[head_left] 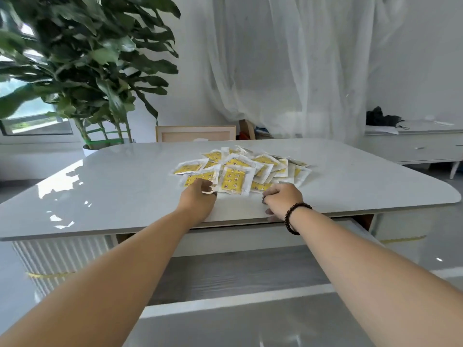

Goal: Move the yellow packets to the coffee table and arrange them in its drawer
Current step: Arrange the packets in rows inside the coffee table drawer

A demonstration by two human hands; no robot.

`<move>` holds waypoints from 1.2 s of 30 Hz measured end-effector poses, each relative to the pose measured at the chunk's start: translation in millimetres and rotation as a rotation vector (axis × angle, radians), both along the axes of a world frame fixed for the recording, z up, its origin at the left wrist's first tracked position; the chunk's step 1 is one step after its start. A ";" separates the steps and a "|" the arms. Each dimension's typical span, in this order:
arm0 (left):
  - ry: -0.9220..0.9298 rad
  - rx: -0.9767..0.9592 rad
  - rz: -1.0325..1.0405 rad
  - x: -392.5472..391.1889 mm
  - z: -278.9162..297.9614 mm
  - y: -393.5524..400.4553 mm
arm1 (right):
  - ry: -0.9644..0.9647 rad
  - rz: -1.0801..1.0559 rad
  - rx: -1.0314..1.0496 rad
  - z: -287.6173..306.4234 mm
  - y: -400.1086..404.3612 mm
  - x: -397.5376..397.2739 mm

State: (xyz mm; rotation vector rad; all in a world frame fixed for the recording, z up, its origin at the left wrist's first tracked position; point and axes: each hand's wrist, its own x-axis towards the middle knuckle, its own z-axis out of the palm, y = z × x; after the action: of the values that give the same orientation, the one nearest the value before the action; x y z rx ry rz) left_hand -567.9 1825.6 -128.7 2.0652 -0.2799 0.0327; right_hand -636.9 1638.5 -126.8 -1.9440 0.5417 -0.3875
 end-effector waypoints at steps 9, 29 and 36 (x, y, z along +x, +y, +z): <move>-0.042 -0.051 0.288 72.1 -7.6 -20.1 | 0.020 -0.140 -0.260 -8.7 -8.7 86.2; -0.319 0.705 0.099 50.5 -10.6 -10.5 | -0.056 -0.018 -0.112 -8.4 1.8 75.4; -0.189 0.429 -0.037 45.4 -9.6 -1.2 | -0.168 -0.050 -0.005 -12.0 -0.5 73.1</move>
State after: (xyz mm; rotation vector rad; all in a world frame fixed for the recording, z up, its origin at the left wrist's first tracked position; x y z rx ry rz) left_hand -522.5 1824.3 -138.3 2.4869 -0.4743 0.1586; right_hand -563.8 1638.1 -138.8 -1.8851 0.4802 -0.5786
